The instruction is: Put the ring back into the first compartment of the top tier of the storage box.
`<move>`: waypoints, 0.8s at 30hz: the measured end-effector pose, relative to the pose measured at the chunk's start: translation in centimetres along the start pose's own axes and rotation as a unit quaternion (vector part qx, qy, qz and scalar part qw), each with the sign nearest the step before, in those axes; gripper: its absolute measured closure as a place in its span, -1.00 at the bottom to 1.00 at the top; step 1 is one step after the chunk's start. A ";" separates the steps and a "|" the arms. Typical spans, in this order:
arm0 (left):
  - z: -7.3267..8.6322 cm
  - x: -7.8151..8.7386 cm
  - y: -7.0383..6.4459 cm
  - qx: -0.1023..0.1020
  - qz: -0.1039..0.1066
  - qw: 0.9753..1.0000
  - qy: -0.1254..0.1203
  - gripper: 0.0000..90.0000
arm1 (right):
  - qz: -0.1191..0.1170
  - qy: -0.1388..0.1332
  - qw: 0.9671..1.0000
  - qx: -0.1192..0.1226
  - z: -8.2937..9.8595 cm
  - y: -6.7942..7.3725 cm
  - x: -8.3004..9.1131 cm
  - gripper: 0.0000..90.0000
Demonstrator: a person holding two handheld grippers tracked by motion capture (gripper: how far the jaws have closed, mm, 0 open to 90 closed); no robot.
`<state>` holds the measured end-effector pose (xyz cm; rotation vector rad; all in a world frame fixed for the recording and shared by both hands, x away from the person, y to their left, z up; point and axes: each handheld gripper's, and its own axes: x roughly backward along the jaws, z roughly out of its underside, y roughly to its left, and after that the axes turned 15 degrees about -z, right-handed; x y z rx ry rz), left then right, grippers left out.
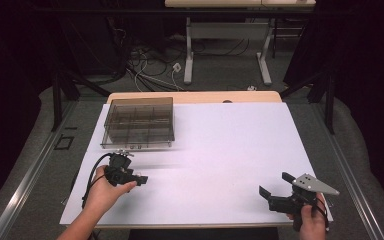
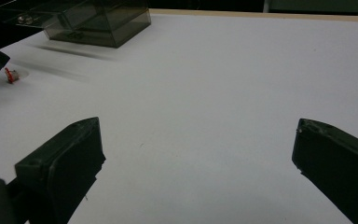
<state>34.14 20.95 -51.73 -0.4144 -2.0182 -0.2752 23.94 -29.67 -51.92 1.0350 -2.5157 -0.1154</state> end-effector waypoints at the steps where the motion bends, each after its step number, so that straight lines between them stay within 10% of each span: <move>1: 0.0 0.0 0.1 0.002 0.002 1.000 0.002 -0.29 | -0.002 -0.002 1.000 0.000 0.0 0.0 0.0 -0.97; 24: -0.4 -0.6 0.8 0.041 -0.007 0.999 0.031 0.03 | -0.002 0.005 1.000 -0.004 0.0 0.1 0.0 -0.97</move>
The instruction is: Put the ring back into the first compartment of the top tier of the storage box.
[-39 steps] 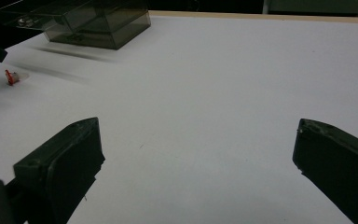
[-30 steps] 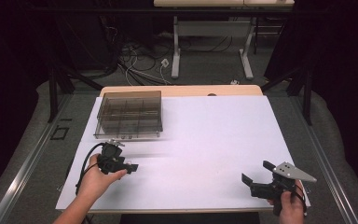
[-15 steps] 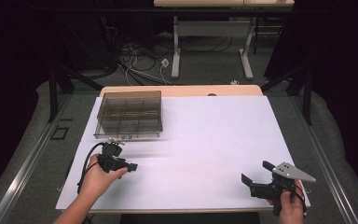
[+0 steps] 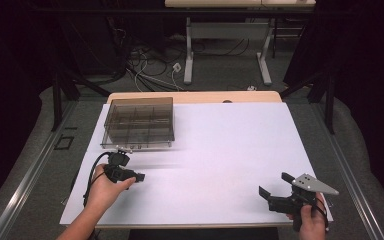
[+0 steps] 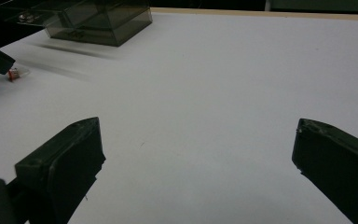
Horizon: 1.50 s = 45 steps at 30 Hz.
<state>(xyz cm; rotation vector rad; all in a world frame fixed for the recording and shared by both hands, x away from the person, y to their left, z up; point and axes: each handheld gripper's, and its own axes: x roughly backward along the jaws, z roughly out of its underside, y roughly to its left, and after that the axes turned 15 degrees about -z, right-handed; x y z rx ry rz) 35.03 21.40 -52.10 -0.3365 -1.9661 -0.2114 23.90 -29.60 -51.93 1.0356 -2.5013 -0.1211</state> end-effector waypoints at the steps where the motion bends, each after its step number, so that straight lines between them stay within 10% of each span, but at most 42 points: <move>1: 0.0 0.0 0.0 0.003 -0.001 1.000 0.000 0.03 | -0.001 -0.001 1.000 0.002 0.0 0.0 0.0 -0.97; 19: -0.1 -0.4 0.3 -0.011 -0.036 0.999 0.011 0.40 | -0.004 0.000 1.000 0.002 0.0 0.0 0.0 -0.97; 45: -0.1 -0.7 0.5 0.010 -0.023 0.999 0.020 0.49 | -0.003 -0.001 1.000 0.001 0.0 0.0 0.0 -0.97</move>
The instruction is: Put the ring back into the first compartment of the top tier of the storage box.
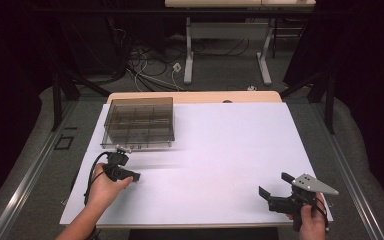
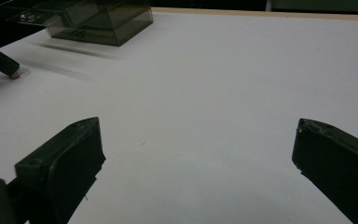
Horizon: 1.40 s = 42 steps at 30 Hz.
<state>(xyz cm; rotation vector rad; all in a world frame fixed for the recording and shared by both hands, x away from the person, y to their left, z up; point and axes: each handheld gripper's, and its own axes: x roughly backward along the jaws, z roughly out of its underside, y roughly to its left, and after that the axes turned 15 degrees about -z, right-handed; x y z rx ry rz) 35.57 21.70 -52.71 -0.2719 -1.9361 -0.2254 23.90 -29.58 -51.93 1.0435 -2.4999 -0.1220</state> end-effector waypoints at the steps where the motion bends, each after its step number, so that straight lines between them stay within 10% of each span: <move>1: 0.0 0.0 0.0 0.001 0.000 1.000 0.000 0.49 | 0.000 0.000 1.000 0.000 0.0 0.0 0.0 -0.97; 42: 0.8 2.0 1.2 0.042 0.017 0.997 -0.059 0.49 | 0.000 0.000 1.000 0.003 0.0 0.0 -0.1 -0.97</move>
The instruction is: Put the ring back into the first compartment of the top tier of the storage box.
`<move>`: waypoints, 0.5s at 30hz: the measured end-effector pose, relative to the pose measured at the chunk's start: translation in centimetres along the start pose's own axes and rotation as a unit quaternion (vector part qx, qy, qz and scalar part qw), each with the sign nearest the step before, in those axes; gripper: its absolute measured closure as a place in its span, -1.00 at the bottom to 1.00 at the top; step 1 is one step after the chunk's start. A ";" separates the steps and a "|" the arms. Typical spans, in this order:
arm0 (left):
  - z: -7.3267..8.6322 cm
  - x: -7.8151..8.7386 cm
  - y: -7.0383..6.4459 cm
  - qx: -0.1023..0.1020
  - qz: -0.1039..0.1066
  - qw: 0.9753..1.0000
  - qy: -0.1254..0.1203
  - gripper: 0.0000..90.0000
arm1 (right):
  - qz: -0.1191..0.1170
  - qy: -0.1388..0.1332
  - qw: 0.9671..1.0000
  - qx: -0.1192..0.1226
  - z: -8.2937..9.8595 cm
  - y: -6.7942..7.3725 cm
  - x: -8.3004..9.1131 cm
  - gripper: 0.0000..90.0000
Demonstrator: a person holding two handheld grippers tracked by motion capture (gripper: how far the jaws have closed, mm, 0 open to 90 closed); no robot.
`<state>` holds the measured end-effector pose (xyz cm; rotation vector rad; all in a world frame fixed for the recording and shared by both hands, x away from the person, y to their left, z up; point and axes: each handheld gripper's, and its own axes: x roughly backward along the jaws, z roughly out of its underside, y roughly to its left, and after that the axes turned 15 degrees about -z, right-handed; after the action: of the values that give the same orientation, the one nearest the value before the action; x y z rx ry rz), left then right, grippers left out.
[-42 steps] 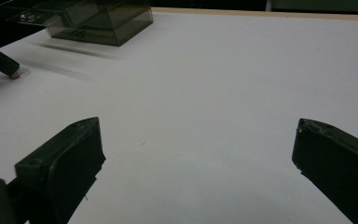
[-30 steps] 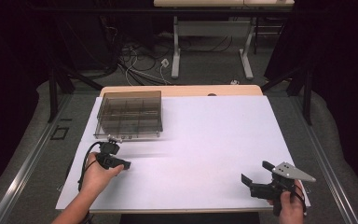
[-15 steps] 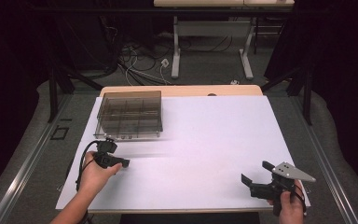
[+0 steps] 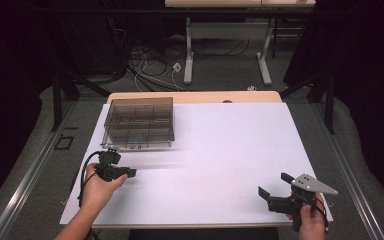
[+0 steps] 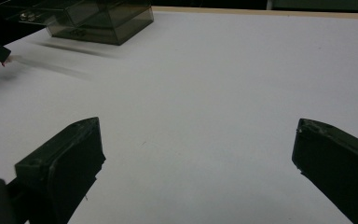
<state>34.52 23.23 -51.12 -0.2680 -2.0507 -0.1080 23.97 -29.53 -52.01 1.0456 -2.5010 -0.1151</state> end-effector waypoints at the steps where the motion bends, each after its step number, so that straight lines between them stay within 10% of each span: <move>1: 0.0 0.2 0.1 0.000 0.000 1.000 -0.003 0.49 | 0.000 0.000 1.000 0.000 0.0 0.0 0.0 -0.97; 15: -0.1 2.1 0.6 0.004 0.014 0.999 -0.045 0.49 | 0.000 0.007 1.000 -0.004 0.0 0.0 0.0 -0.97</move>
<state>33.76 24.09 -49.27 -0.3011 -2.1347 -0.0716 23.98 -29.53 -52.05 1.0383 -2.4867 -0.1181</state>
